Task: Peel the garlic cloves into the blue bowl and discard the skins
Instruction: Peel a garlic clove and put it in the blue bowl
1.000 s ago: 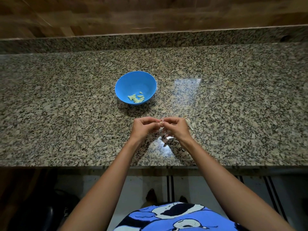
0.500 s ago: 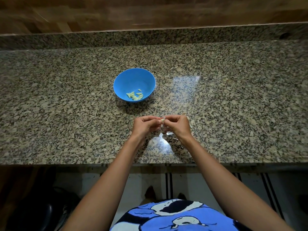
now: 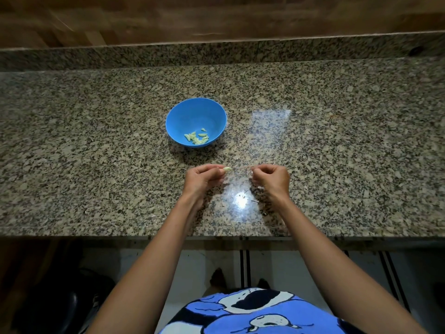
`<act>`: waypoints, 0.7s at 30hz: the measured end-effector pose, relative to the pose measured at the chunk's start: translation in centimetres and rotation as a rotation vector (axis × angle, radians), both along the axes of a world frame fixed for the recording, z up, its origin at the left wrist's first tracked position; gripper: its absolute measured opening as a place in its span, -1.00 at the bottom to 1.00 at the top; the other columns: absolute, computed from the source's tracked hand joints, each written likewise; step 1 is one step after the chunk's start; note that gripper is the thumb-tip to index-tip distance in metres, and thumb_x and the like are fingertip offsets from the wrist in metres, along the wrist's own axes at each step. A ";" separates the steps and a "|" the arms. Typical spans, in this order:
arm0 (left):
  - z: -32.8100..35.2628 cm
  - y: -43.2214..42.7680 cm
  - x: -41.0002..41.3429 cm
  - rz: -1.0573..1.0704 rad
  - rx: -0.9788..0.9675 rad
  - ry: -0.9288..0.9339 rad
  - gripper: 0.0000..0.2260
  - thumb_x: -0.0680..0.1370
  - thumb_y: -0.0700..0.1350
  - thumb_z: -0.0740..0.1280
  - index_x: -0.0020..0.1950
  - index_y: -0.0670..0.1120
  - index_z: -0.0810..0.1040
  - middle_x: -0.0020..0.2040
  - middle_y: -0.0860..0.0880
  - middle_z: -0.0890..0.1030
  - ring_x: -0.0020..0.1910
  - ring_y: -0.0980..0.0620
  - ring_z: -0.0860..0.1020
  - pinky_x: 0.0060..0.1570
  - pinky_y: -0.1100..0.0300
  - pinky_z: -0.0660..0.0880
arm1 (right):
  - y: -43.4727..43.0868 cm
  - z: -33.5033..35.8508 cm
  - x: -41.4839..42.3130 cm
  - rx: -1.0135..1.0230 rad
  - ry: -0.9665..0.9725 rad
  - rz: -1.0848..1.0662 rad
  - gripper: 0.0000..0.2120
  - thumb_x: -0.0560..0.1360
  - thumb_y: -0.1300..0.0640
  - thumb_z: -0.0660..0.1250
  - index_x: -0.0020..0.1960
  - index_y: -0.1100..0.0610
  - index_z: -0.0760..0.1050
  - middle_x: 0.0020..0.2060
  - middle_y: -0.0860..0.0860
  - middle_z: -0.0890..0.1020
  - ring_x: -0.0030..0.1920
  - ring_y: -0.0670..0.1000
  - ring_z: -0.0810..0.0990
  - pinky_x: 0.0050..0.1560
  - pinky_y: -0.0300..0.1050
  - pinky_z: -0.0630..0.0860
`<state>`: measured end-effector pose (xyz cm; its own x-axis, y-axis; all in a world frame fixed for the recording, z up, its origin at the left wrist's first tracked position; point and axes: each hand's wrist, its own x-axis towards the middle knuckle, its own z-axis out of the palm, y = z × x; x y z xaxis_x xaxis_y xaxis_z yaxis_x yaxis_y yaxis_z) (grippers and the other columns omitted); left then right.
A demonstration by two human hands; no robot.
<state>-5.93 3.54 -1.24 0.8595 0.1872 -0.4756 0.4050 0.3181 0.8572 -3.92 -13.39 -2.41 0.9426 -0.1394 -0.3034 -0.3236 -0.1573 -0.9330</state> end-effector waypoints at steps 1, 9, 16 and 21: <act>-0.1 0.2 0.0 -0.010 -0.020 -0.001 -0.90 0.41 -0.38 0.40 -0.12 -0.26 0.64 -0.21 -0.13 0.68 -0.30 0.01 0.62 -0.24 0.27 0.60 | 0.3 0.3 0.0 0.009 0.018 0.045 -0.93 0.47 0.27 0.34 -0.15 0.21 0.59 -0.23 0.12 0.65 -0.31 0.02 0.62 -0.17 -0.07 0.62; -0.4 -1.1 -0.4 -0.142 0.103 -0.069 -0.85 0.41 -0.37 0.42 -0.04 -0.26 0.64 -0.11 -0.13 0.69 -0.15 -0.01 0.66 -0.11 0.20 0.61 | 1.3 1.1 -0.3 0.090 -0.002 0.321 -0.92 0.50 0.23 0.32 -0.09 0.18 0.60 -0.20 0.17 0.66 -0.37 0.05 0.60 -0.45 -0.17 0.54; -0.2 -1.0 -0.5 -0.214 0.152 -0.089 -0.87 0.41 -0.37 0.42 -0.07 -0.25 0.65 -0.13 -0.12 0.69 -0.16 0.00 0.66 -0.10 0.21 0.60 | 0.6 1.4 -0.1 0.057 -0.033 0.384 -0.92 0.46 0.31 0.36 -0.09 0.24 0.62 -0.28 0.11 0.66 -0.38 -0.02 0.61 -0.47 -0.23 0.53; -0.2 -0.9 -0.5 -0.217 0.147 -0.090 -0.89 0.41 -0.36 0.43 -0.10 -0.23 0.65 -0.17 -0.11 0.69 -0.18 0.00 0.65 -0.10 0.20 0.60 | 0.8 1.4 -0.3 -0.051 -0.105 0.381 -0.90 0.46 0.32 0.33 -0.10 0.24 0.63 -0.29 0.12 0.66 -0.35 0.01 0.62 -0.40 -0.16 0.58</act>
<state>-6.41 2.60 -1.43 0.9245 0.0554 -0.3772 0.3706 0.1014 0.9232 -4.22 -12.58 -1.03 0.9551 0.2140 -0.2048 -0.1367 -0.2949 -0.9457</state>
